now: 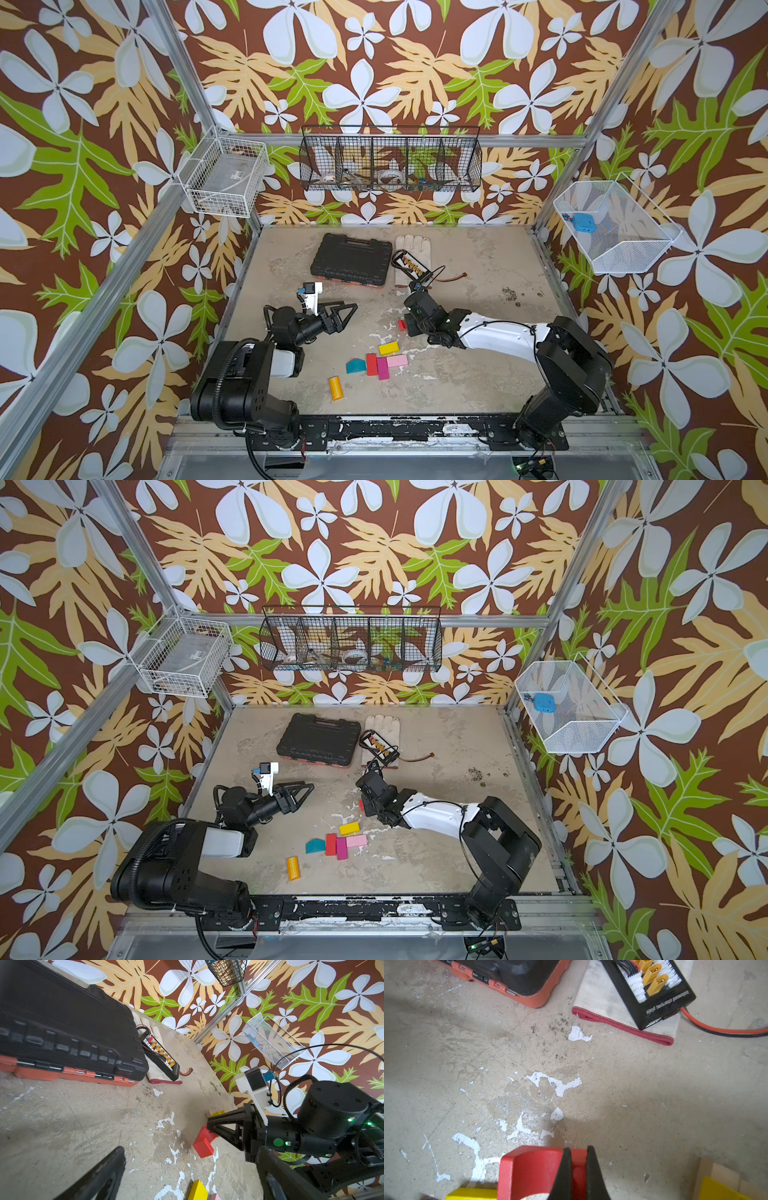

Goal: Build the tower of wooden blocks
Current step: 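Grasp the red arch block with the right gripper and lift it, then carry the red arch with the right gripper over the yellow arch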

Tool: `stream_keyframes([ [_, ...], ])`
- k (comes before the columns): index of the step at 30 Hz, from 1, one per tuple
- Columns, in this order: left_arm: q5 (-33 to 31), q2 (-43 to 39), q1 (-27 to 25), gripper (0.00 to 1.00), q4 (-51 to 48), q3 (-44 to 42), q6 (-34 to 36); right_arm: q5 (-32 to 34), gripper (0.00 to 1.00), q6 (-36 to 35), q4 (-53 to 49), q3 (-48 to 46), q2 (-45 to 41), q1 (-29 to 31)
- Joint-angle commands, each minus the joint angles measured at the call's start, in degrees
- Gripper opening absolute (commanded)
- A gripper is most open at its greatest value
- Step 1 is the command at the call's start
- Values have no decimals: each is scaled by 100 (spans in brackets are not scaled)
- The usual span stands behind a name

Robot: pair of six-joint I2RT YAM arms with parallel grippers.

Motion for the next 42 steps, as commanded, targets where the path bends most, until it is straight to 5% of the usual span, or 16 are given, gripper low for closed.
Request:
stream_keyframes([
  [1, -415, -210, -8, 100, -504, 28, 347, 149, 0, 1, -14, 90, -87, 18],
  [7, -689, -405, -43, 100, -668, -80, 404, 633, 0, 741, -779, -14, -716, 443],
  [15, -673, -404, -108, 100, -592, -90, 409, 1038, 0, 1501, -974, -1614, -2710, 555],
  [20, -1233, -857, -298, 100, -1090, -170, 684, 1571, 0, 1566, -1058, -2121, -3609, 532],
  [25, -1692, -1261, -465, 100, -1518, -221, 874, 1744, 0, 1470, -1253, -2071, -3613, 398],
  [34, -1408, -798, -462, 100, -1582, 10, 837, 1177, 0, 1147, -640, -2178, -3160, -118],
  [42, -1407, -790, -463, 100, -1647, 26, 840, 1331, 0, 1283, -516, -2364, -3064, -239],
])
